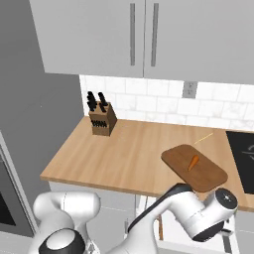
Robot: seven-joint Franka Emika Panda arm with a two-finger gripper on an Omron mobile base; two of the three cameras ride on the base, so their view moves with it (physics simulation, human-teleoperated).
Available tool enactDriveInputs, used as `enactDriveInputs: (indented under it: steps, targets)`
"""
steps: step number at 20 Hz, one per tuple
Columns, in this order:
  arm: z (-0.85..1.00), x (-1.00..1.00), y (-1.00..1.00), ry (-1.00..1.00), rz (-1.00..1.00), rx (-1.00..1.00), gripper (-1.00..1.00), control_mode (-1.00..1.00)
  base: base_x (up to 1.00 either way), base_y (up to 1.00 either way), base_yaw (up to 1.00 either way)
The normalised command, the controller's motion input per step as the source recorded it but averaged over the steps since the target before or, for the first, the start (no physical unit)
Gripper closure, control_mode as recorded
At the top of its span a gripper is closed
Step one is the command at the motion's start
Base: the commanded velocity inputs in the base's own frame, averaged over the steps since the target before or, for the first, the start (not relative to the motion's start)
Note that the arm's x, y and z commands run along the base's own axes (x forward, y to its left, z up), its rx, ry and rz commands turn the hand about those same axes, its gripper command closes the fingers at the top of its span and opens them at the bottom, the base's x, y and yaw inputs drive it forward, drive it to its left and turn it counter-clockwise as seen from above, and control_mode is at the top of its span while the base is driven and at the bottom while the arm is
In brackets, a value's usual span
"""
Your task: Place the appropriate cutting tool for cutting the carrot skin on the cutting board.
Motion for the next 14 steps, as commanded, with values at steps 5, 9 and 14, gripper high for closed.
enactDriveInputs:
  steps: [5, 9, 14]
  targets:
    - [0.89, 0.08, 0.00, 0.00, -0.03, 0.00, 1.00, -1.00, 0.00, 0.00, 0.00]
    - [0.71, 0.28, 0.15, 0.00, -0.07, -0.01, 1.00, -1.00, 0.00, 0.00, 0.00]
    - [0.41, 0.93, 0.44, 0.00, -0.15, -0.08, 1.00, -1.00, 0.00, 0.00, 0.00]
